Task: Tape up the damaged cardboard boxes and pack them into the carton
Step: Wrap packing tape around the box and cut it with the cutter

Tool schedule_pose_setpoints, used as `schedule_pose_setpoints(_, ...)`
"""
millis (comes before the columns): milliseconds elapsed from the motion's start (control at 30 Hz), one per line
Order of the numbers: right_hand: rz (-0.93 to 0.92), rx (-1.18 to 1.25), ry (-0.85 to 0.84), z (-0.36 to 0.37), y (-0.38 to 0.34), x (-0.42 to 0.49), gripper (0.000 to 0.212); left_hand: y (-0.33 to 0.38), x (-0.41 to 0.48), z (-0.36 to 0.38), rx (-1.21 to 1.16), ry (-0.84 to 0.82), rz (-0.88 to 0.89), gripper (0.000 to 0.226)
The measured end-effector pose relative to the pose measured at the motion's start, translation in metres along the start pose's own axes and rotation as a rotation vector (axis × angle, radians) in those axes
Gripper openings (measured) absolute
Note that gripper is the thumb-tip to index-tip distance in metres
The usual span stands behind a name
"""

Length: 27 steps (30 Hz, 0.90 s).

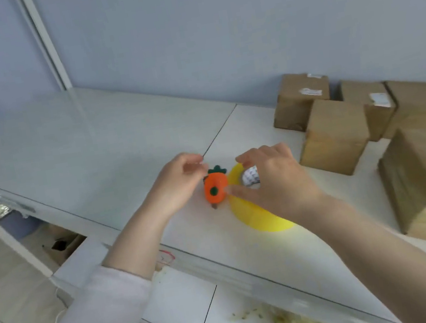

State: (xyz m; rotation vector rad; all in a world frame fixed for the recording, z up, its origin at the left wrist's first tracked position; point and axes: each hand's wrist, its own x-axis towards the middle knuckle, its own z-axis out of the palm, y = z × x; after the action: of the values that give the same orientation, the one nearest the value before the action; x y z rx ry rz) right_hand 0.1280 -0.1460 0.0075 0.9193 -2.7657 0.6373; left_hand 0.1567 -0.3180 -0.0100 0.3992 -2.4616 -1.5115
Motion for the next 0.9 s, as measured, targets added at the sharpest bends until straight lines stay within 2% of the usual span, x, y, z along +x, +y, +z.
schedule_pose_setpoints(100, 0.046, -0.015, -0.094, 0.016, -0.002, 0.029, 0.063, -0.017, 0.001, -0.004, 0.022, -0.069, -0.018, 0.027)
schedule_pose_setpoints(200, 0.086, -0.093, -0.332, 0.026, -0.005, 0.055, 0.066, -0.027, 0.002, -0.007, -0.008, -0.025, 0.016, 0.02)
schedule_pose_setpoints(267, 0.09, -0.187, -0.402, 0.031, -0.008, 0.067, 0.063, -0.034, 0.002, -0.01, -0.057, 0.008, 0.028, 0.013)
schedule_pose_setpoints(333, 0.099, -0.184, -0.378, 0.029, -0.009, 0.071, 0.055, -0.038, 0.0, -0.012, -0.114, 0.038, 0.028, 0.013)
schedule_pose_setpoints(400, 0.108, -0.059, -0.343, 0.025, -0.008, 0.071, 0.047, -0.041, 0.001, -0.016, -0.156, 0.072, 0.025, 0.011)
schedule_pose_setpoints(500, 0.08, 0.144, -0.258, 0.018, -0.001, 0.063, 0.037, -0.04, 0.002, -0.02, -0.205, 0.079, 0.011, 0.022)
schedule_pose_setpoints(633, 0.098, 0.375, -0.097, 0.005, 0.007, 0.053, 0.023, -0.028, 0.001, -0.015, -0.313, 0.074, 0.008, 0.028)
schedule_pose_setpoints(733, 0.115, 0.574, 0.009, -0.015, 0.018, 0.044, 0.017, -0.011, -0.002, 0.001, -0.327, -0.069, -0.004, 0.037)
schedule_pose_setpoints(833, 0.137, 0.78, 0.089, -0.034, 0.029, 0.031, 0.009, 0.008, -0.009, 0.027, -0.464, -0.235, -0.075, 0.042)
schedule_pose_setpoints(900, 0.162, 0.88, 0.142, -0.043, 0.036, 0.022, 0.012, 0.022, -0.012, 0.046, -0.443, -0.299, -0.043, 0.051)
